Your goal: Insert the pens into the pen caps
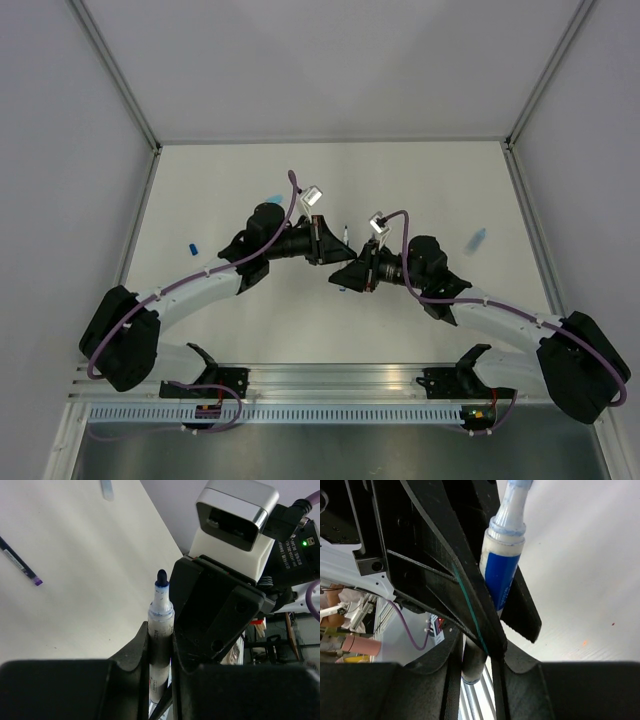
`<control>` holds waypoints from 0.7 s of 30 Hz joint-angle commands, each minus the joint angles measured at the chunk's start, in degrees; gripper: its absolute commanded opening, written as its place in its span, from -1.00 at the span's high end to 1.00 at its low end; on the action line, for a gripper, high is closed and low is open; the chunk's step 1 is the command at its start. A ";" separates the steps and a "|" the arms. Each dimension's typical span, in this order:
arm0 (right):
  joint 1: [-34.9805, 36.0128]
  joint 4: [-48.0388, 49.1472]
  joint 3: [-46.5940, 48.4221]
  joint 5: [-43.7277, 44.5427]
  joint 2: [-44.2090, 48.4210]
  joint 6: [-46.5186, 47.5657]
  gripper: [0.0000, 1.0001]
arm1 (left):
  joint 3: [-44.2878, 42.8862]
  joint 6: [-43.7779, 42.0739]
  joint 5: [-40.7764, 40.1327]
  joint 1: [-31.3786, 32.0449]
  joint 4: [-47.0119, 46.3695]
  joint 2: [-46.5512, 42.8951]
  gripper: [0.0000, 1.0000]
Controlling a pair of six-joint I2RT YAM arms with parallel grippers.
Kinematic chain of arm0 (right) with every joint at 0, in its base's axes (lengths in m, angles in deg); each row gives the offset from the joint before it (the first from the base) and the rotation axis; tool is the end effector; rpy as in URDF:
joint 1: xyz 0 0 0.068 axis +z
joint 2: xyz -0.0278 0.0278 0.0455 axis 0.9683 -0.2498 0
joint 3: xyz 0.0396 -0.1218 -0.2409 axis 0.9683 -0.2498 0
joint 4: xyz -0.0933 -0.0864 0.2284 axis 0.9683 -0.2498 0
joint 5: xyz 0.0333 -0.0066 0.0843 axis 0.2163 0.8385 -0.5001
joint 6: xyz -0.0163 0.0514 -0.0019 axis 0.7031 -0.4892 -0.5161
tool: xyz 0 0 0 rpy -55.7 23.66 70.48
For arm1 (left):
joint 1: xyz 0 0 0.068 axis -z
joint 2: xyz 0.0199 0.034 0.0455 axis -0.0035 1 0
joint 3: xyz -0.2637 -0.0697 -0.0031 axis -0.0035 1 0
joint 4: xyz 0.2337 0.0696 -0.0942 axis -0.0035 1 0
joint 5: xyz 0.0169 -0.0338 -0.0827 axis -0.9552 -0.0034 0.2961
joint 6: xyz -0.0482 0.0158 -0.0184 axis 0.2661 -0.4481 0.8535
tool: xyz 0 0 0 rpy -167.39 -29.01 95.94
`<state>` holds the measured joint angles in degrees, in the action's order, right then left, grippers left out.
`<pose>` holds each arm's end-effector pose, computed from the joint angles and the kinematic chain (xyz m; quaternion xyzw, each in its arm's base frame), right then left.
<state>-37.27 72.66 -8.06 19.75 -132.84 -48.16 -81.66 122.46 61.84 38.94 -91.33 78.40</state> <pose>0.1812 0.1681 0.2318 -0.1761 0.7271 0.5663 0.3458 0.2239 -0.2058 0.2681 0.1440 0.7541 -0.5747 0.2834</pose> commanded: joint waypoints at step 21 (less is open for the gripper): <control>0.50 -16.52 3.76 18.79 5.91 4.52 1.00 | -7.46 -5.50 -5.17 0.81 14.26 -5.73 -0.88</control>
<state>-36.42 65.27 -7.47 27.03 -129.69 -46.33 -85.68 120.23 58.95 38.86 -82.79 76.71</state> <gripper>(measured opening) 0.209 0.932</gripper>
